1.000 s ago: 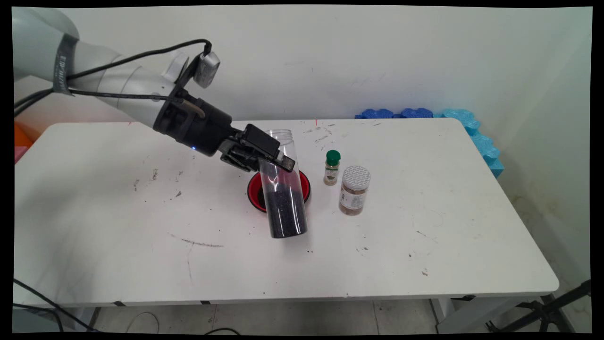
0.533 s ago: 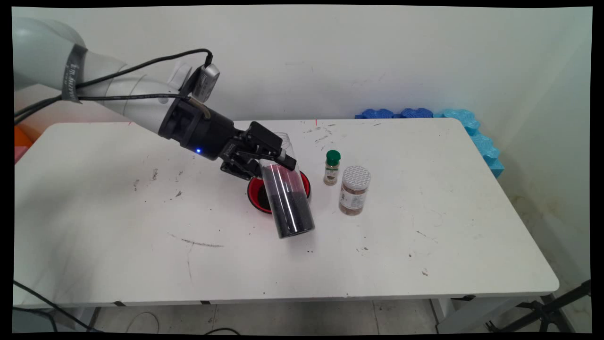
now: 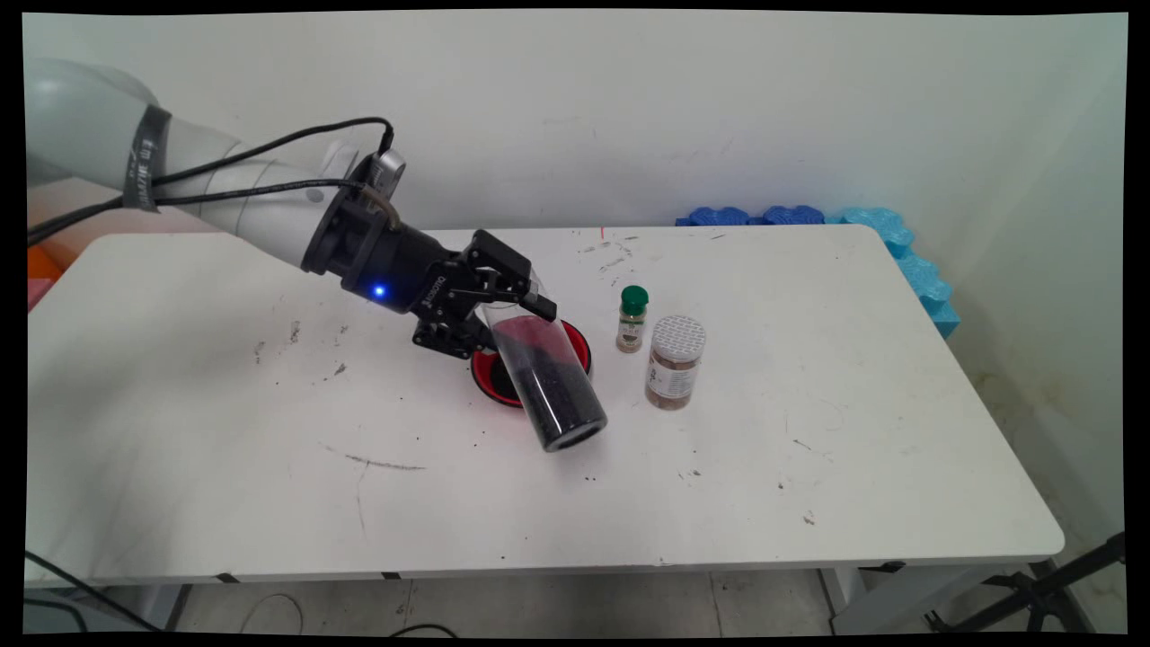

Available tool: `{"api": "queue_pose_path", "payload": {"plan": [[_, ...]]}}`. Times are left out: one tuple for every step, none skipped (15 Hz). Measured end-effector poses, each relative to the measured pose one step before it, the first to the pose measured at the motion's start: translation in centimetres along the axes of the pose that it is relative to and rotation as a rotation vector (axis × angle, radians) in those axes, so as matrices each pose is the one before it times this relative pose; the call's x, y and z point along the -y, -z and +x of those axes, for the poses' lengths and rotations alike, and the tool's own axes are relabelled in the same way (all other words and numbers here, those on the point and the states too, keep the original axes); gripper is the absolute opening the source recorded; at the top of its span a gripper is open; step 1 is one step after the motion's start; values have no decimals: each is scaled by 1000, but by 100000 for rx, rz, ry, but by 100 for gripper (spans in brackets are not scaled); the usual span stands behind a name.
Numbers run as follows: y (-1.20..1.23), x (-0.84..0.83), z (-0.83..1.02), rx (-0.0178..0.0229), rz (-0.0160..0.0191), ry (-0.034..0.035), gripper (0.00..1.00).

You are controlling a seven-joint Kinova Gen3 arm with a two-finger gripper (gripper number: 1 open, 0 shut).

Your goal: Pour the black seasoning powder in the red bowl

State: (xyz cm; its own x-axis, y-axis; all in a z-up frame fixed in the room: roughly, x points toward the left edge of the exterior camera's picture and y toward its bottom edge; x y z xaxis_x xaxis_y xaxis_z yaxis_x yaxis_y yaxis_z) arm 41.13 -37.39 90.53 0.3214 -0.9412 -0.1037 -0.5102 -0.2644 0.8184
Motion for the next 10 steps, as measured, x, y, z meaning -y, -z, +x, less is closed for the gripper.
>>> {"api": "queue_pose_path", "payload": {"plan": [[27,237,34,-503,-216,3444,0],[41,219,22,-471,-178,2799,0],[32,238,45,-478,-166,3009,0],[16,220,61,-417,-144,2736,0],[25,254,79,-520,-183,2853,0],[-16,174,94,-401,-266,2447,0],[-26,179,117,-409,-317,2710,0],[-54,168,125,-338,-383,2657,0],[-78,124,120,-202,-328,2230,0],[-68,83,78,-113,-183,1457,0]]}}
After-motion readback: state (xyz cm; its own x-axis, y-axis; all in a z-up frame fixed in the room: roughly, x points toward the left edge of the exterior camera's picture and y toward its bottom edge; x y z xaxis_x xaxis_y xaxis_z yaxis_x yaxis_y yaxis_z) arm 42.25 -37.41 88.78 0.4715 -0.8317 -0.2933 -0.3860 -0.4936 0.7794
